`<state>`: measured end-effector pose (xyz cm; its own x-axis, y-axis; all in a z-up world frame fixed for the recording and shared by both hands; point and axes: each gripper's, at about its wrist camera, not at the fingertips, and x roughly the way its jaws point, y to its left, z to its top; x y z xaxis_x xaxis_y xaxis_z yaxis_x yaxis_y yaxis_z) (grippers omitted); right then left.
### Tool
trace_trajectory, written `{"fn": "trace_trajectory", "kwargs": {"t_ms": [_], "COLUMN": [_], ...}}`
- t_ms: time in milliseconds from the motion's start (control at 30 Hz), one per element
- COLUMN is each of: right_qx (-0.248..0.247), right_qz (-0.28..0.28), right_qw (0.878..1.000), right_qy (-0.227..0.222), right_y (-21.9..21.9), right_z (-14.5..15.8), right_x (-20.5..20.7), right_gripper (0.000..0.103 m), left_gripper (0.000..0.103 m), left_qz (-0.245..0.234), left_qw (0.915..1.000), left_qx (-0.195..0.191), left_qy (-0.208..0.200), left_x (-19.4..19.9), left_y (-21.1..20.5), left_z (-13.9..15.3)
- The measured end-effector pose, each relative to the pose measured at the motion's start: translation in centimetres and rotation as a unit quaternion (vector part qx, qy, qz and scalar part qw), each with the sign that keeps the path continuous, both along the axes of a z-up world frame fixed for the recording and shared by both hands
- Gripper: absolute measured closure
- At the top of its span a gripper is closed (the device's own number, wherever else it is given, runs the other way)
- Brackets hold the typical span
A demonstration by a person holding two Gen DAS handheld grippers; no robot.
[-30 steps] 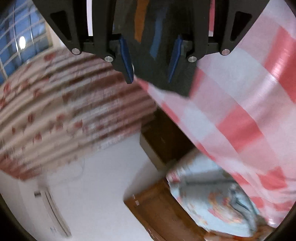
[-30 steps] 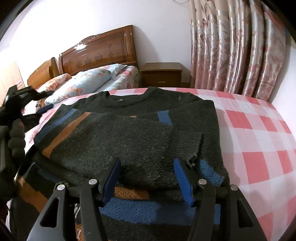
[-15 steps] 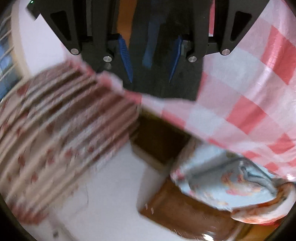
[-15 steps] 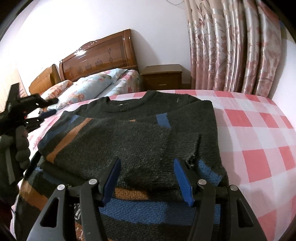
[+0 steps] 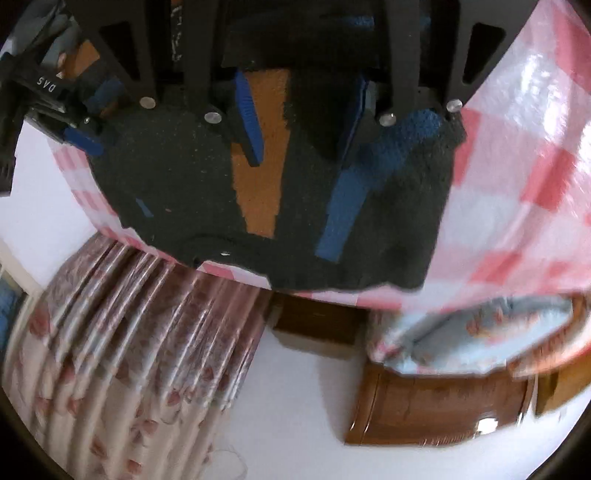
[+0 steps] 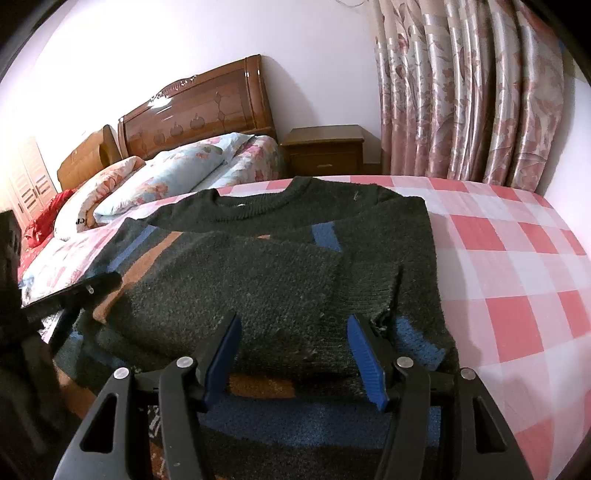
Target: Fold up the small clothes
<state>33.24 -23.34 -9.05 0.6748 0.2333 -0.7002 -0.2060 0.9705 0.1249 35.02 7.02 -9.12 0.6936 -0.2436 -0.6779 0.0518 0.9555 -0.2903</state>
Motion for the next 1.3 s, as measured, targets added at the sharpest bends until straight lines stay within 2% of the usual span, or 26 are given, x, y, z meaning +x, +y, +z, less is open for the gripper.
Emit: {"fn": "trace_trajectory", "kwargs": {"t_ms": [67,167,267,333,367,433,467,600,667,700,733,800,867,967,1033,1067,1100,1133,1167,1200,1300], "right_qx": [-0.011,-0.033,-0.01,-0.038,-0.063,-0.1,-0.1,-0.071,-0.076,-0.091,-0.113,-0.1,-0.112,-0.108,-0.109,-0.115,-0.121,-0.119,-0.111,-0.102,-0.09], "right_qz": [0.005,0.007,0.01,0.02,0.033,0.038,0.038,0.059,0.083,0.099,0.105,0.105,0.109,0.105,0.085,0.074,0.058,0.057,0.068,0.082,0.134], "right_qw": [1.0,0.999,1.0,0.999,0.997,0.994,0.994,0.996,0.994,0.991,0.987,0.988,0.986,0.987,0.988,0.989,0.989,0.991,0.991,0.991,0.987], "right_qy": [0.001,0.0,-0.012,0.007,0.02,0.02,0.025,-0.012,0.004,0.023,0.043,0.049,0.057,0.059,0.062,0.062,0.054,0.038,0.022,0.011,0.021], "right_y": [0.5,1.3,2.1,3.5,4.2,5.1,5.2,5.2,5.8,6.3,6.5,5.4,3.9,1.6,0.4,0.2,0.3,0.8,1.3,2.1,5.2], "right_z": [-0.1,0.1,0.9,0.0,-0.7,-0.5,-0.2,1.8,1.0,0.0,-1.1,-1.4,-1.4,-1.4,-1.3,-1.2,-0.8,-0.3,0.1,0.3,-0.6], "right_x": [0.0,-0.3,-2.5,-3.2,-3.1,-3.4,-3.6,-7.2,-8.4,-8.8,-9.0,-10.3,-11.9,-14.3,-16.1,-16.3,-17.2,-18.2,-18.9,-19.2,-19.7], "right_gripper": [0.0,0.0,0.0,0.0,0.0,0.0,0.0,0.0,0.0,0.0,0.0,0.0,0.0,0.0,0.0,0.0,0.0,0.0,0.0,0.0,0.0], "left_gripper": [0.059,0.06,0.059,0.059,0.058,0.059,0.064,0.062,0.062,0.064,0.065,0.063,0.063,0.063,0.063,0.066,0.067,0.067,0.066,0.066,0.064], "left_qz": [0.0,-0.012,-0.03,-0.037,-0.037,-0.028,-0.024,-0.044,-0.059,-0.065,-0.068,-0.054,-0.065,-0.059,-0.032,-0.003,0.006,0.0,-0.014,-0.032,-0.076], "left_qw": [0.9997,0.9999,0.999,0.9983,0.9988,0.9989,0.9989,0.9989,0.9978,0.9965,0.9958,0.9963,0.9946,0.9948,0.9948,0.9942,0.9955,0.998,0.9994,0.9993,0.9965], "left_qx": [0.011,0.0,0.031,0.042,0.033,0.032,0.032,0.012,0.031,0.048,0.058,0.059,0.076,0.08,0.092,0.101,0.088,0.057,0.024,0.011,0.035], "left_qy": [0.022,0.004,0.001,0.015,0.005,0.02,0.024,-0.014,0.0,0.018,0.02,0.029,0.024,0.023,0.03,0.037,0.036,0.027,0.018,0.012,-0.002], "left_x": [-0.1,-2.7,-5.2,-5.9,-6.1,-5.9,-6.3,-10.4,-11.4,-11.5,-11.8,-12.3,-13.4,-15.1,-15.7,-16.2,-16.8,-17.7,-18.3,-19.1,-20.1], "left_y": [-0.2,-0.7,-1.6,-1.7,-1.2,-0.4,-0.2,0.0,-0.5,-0.8,-0.7,0.4,1.3,2.9,3.6,3.7,3.6,3.2,2.6,1.4,-2.2], "left_z": [0.3,1.5,0.7,-1.2,-1.1,-1.3,-1.1,0.2,-0.7,-1.8,-2.3,-2.3,-2.5,-2.7,-2.5,-2.3,-1.9,-1.3,-1.0,-0.7,-0.9]}}
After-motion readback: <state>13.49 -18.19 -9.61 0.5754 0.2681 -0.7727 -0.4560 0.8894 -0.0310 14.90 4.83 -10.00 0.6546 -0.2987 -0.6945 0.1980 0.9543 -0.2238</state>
